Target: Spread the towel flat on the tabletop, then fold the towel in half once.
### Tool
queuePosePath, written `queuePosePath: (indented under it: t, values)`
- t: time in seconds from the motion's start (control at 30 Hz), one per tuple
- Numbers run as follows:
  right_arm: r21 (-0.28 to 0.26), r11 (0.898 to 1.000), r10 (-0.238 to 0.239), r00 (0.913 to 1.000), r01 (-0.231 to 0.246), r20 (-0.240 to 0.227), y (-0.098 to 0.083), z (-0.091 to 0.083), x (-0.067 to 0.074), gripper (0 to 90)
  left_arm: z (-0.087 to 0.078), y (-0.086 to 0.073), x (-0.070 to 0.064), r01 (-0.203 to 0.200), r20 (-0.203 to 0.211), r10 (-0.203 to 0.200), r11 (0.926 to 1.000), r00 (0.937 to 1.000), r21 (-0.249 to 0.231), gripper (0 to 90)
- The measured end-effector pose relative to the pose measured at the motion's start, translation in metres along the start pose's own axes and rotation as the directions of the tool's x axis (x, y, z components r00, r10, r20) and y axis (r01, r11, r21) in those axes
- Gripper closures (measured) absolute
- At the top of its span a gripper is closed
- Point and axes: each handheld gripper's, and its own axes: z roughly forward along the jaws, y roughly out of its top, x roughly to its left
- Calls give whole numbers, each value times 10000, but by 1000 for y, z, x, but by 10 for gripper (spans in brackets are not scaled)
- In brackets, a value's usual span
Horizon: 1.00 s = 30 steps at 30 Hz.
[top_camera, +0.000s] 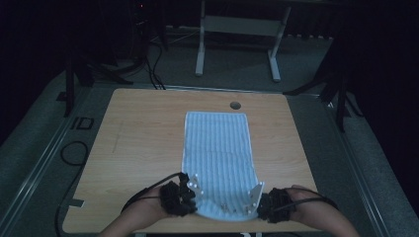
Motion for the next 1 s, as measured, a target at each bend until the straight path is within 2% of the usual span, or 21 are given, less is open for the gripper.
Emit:
queuePosePath:
  t: [0.07, 0.1, 0.2, 0.23, 0.27, 0.3, 0.37, 0.43, 0.47, 0.53, 0.57, 0.6, 0.63, 0.67, 0.7, 0.73, 0.77, 0.83, 0.9, 0.97, 1.0]
  values:
    - [-175, 9998, 45, 9997, -49, -228, -2, 2, 5, 754, 3, -2, -2, -126, 64, 125, 9998, 9999, 145, 622]
    - [-175, 9998, 45, 9997, -49, -228, -2, 2, 5, 754, 4, -3, -3, -195, -65, 196, 9996, 9998, 200, 622]
    - [-832, 9943, 655, 9978, -661, -101, -11, -6, -7, 664, 2, -6, 7, 97, -375, -96, 10000, 9993, 15, 548]
    - [-985, 9921, 783, 9969, -778, 8, -14, -8, -11, 643, -1, -8, 18, 395, -767, -406, 9991, 9962, -161, 524]
    - [-1115, 9899, 903, 9957, -873, 217, -16, -9, -16, 643, -1, -8, 18, 395, -767, -406, 9991, 9962, -161, 524]
    - [-1161, 9872, 1132, 9932, -1095, 259, -18, -9, -21, 640, -4, -9, 29, 588, -1133, -609, 9980, 9917, -214, 524]
    - [-1105, 9861, 1285, 9912, -1241, 333, -20, -9, -26, 631, -4, -10, 35, 777, -1266, -808, 9965, 9887, -296, 524]
    - [-1165, 9790, 1735, 9838, -1673, 456, -25, -5, -41, 631, -3, -12, 46, 955, -1618, -1011, 9945, 9816, -421, 524]
    - [-1232, 9772, 1811, 9817, -1729, 582, -27, -3, -47, 631, -3, -13, 53, 1083, -1607, -1151, 9928, 9803, -506, 523]
    - [-1245, 9726, 2041, 9776, -1964, 522, -28, 0, -53, 631, -1, -15, 65, 1342, -1880, -1449, 9886, 9714, -687, 523]
    - [-1271, 9667, 2304, 9715, -2219, 562, -31, 6, -63, 627, 0, -16, 70, 1534, -1896, -1663, 9849, 9677, -807, 523]
    - [-1238, 9619, 2514, 9667, -2439, 486, -32, 9, -69, 627, 4, -17, 79, 1748, -2158, -1896, 9808, 9578, -862, 522]
    - [-1238, 9619, 2514, 9667, -2439, 486, -32, 9, -69, 627, 4, -17, 79, 1748, -2158, -1896, 9808, 9578, -862, 509]
    - [-1107, 9568, 2754, 9600, -2687, 499, -34, 16, -80, 622, 8, -18, 86, 1906, -2480, -2030, 9789, 9473, -733, 487]
    - [-1074, 9534, 2885, 9562, -2821, 488, -34, 18, -83, 622, 10, -19, 90, 2026, -2563, -2163, 9761, 9421, -790, 487]
    - [-1074, 9534, 2885, 9562, -2821, 488, -34, 18, -83, 622, 10, -19, 90, 2026, -2563, -2163, 9761, 9421, -790, 486]
    - [-1061, 9499, 3003, 9525, -2939, 506, -35, 20, -88, 619, 11, -19, 94, 2214, -2529, -2371, 9711, 9380, -894, 486]
    - [-1227, 9379, 3331, 9411, -3244, 586, -36, 24, -99, 594, 12, -21, 104, 2600, -2715, -2844, 9578, 9195, -1227, 458]
    - [-1483, 9213, 3730, 9247, -3595, 757, -36, 26, -109, 583, 13, -20, 110, 2667, -2943, -2996, 9525, 9075, -1472, 458]
    - [-1582, 9105, 3990, 9121, -3819, 944, -35, 28, -117, 584, 15, -19, 115, 2778, -2929, -3176, 9455, 9019, -1698, 457]
    - [-1630, 9039, 4135, 9053, -3954, 971, -34, 30, -121, 586, 18, -17, 118, 2753, -2872, -3188, 9440, 9033, -1821, 457]
